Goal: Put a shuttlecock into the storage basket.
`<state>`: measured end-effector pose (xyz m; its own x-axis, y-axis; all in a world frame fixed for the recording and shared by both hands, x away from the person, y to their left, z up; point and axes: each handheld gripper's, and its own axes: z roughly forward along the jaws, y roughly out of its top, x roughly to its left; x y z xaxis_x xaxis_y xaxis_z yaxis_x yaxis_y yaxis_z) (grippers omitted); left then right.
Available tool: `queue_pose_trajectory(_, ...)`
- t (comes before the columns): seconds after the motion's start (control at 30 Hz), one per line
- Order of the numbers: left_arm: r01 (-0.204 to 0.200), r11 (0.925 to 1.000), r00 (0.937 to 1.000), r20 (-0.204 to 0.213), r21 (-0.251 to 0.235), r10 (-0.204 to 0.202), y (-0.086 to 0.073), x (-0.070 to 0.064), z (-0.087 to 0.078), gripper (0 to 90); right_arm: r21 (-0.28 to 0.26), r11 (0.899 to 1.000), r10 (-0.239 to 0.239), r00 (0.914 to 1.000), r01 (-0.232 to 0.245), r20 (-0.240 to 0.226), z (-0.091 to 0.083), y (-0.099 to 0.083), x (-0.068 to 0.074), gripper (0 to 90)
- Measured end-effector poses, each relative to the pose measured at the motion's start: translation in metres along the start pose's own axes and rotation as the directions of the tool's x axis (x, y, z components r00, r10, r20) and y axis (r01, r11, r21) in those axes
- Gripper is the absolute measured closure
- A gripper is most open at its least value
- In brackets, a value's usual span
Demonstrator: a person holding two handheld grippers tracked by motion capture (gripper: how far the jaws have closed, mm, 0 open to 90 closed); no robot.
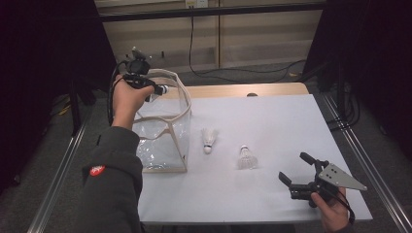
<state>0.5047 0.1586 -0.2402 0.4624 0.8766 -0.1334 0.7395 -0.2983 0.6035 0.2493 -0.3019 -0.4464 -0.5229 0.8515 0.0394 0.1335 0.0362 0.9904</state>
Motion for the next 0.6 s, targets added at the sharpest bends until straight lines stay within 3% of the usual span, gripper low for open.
queue_pose_trajectory(0.6,0.008,0.9999,1.0000,0.005,0.012,-0.008,0.002,0.002,0.014,88.1,-0.001,1.000,-0.002,1.0000,0.002,0.000,0.000,0.000,-0.002,0.0)
